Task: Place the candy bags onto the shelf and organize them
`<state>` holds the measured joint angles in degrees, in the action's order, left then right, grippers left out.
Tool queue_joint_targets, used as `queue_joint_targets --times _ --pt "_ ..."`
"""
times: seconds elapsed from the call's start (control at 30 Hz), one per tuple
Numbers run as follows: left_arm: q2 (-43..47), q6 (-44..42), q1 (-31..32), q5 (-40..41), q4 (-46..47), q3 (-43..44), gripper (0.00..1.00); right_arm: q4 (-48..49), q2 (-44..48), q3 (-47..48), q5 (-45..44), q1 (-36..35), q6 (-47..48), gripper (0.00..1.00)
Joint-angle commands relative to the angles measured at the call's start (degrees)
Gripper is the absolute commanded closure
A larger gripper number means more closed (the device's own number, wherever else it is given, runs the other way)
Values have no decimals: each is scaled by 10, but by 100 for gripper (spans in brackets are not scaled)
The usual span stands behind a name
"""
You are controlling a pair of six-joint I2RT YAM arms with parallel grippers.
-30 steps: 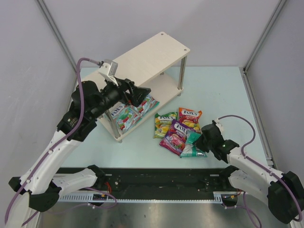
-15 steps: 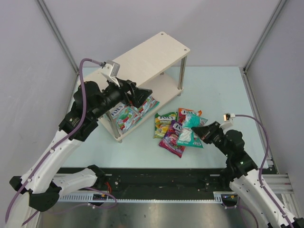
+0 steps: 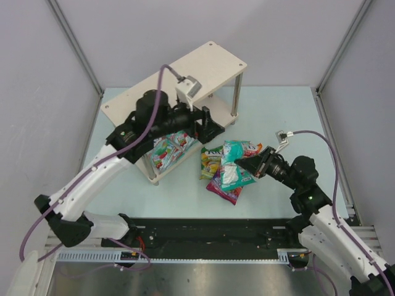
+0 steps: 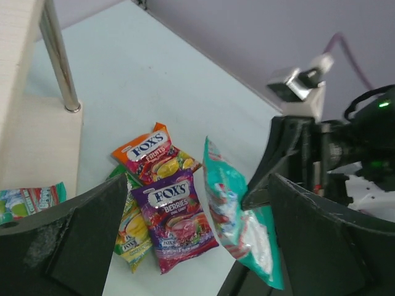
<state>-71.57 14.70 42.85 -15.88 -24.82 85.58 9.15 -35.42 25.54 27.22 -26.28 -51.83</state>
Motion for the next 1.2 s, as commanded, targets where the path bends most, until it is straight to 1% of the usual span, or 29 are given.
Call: queue_joint_targets --times 0.0,0.03,0.07,0.1,0.17,0.2,0.3,0.47,0.57,0.77,0.8,1.0,1.17 --pt "-23 -47 53 56 -58 29 0 -39 51 68 -88 -18 33 100" --pt "-14 -42 57 60 -44 16 0 -48 60 73 -109 -18 27 100" --pt "-4 -28 61 63 -11 -16 0 -59 69 74 -130 -18 20 100" --pt "21 -21 62 65 9 -36 0 -63 89 73 -175 -19 -4 100" --pt "41 -4 72 68 62 -91 0 -69 104 74 -225 -20 -33 100" --pt "54 0 78 80 75 -104 0 -64 107 74 -262 -21 -59 100" --pt "65 8 108 96 119 -137 0 -48 105 74 -318 -25 -106 100" --pt "59 9 172 146 170 -155 0 -19 58 92 -333 -39 -128 100" --pt "56 17 185 152 195 -168 0 -5 54 96 -353 -60 -127 100" --pt "47 24 196 158 196 -190 0 -13 68 105 -380 -75 -122 100" --pt "45 24 197 174 196 -194 0 -14 69 105 -379 -75 -124 100" --pt "40 28 202 189 208 -214 0 -4 69 105 -368 -76 -140 100" --pt "23 24 202 197 219 -198 0 9 59 105 -350 -83 -153 100"
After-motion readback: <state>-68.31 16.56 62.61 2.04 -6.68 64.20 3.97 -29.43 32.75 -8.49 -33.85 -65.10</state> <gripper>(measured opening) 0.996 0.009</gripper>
